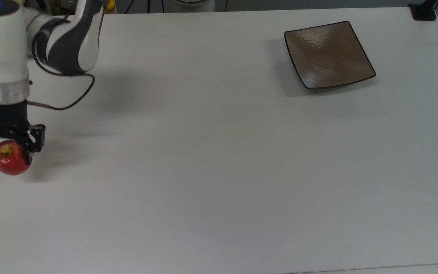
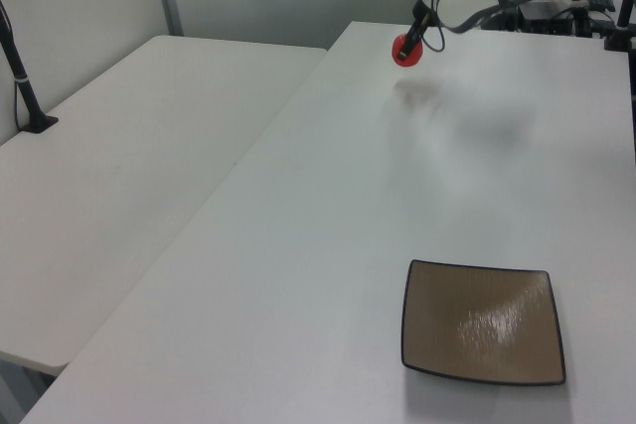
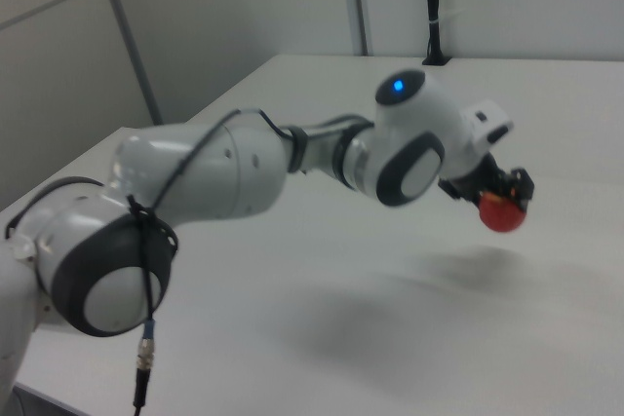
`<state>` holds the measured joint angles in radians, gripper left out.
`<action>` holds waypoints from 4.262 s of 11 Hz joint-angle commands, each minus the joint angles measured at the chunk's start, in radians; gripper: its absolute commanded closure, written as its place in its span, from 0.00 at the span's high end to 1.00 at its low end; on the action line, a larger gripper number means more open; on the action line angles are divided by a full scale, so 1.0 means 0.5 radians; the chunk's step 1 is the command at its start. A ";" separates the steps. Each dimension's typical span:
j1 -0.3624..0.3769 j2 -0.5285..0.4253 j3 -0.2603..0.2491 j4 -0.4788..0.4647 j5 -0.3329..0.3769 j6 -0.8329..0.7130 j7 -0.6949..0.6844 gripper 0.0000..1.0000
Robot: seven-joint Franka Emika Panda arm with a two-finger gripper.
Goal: Apples placed on a ceramic plate
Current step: 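Lift the red apple and carry it toward the brown plate, then lower the held apple onto the center of the brown plate, then open the gripper to release the apple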
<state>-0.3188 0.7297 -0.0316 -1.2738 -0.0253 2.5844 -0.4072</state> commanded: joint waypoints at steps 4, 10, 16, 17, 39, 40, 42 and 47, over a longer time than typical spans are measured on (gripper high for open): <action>0.223 -0.881 -0.007 -0.220 0.207 -1.138 0.041 0.00; 0.597 -1.456 0.008 -0.538 0.241 -1.935 0.204 0.00; 1.180 -1.616 0.241 -0.753 0.241 -1.957 0.694 0.00; 1.235 -1.604 0.360 -0.784 0.241 -1.938 0.771 0.00; 1.592 -0.901 0.833 -1.447 -0.563 -0.416 1.836 1.00; 1.592 -0.907 0.833 -1.444 -0.563 -0.420 1.839 1.00; 1.595 -0.941 0.833 -1.435 -0.563 -0.426 1.876 1.00; 1.558 -1.152 0.836 -1.180 -0.465 -0.956 1.934 1.00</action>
<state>0.4720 0.2344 0.3885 -1.9040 -0.2861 2.2269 0.5379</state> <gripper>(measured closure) 0.000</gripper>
